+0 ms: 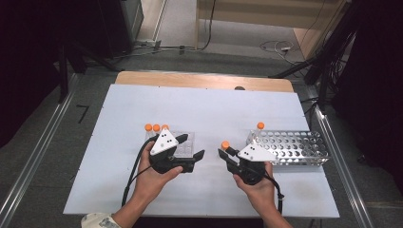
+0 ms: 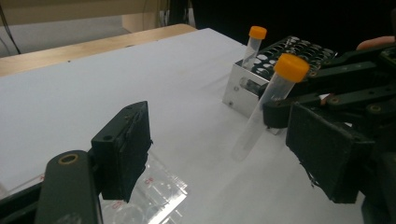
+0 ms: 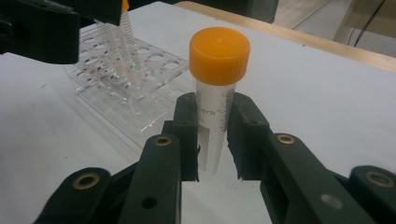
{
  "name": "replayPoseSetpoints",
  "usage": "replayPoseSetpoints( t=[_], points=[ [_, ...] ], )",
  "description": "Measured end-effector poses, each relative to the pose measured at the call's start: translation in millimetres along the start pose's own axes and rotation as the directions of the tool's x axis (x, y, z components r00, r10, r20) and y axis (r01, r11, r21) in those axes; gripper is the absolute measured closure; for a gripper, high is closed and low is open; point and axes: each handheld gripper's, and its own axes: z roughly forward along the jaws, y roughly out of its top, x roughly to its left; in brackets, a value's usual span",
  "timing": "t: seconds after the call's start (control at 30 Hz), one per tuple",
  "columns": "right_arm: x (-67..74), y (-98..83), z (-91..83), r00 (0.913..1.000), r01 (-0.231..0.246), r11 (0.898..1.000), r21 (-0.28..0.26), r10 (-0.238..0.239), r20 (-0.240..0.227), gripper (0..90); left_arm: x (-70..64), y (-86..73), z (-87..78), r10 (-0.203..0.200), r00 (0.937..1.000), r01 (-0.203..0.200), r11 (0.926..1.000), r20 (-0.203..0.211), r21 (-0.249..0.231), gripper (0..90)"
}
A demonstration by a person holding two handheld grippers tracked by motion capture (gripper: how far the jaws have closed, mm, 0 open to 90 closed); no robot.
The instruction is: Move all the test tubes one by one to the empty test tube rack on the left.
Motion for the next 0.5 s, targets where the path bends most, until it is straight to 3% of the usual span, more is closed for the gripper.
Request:
replayPoseSetpoints(
  t=[0.23, 0.5],
  points=[
    [10.6, -1.3, 7.1, 0.9993, 0.020, 0.999, 0.025, -0.019, -0.032, 72.1, -14.3, -2.7, 10.4, 0.050, 0.9980, -0.050, 0.9987, 0.038, 0.008, 23.2],
    [21.2, -2.4, 13.9, 0.9968, 0.041, 0.998, 0.041, -0.038, -0.071, 72.1, -22.6, -4.6, 18.7, 0.059, 0.9951, -0.059, 0.9982, 0.079, -0.005, 21.5]
  ],
)
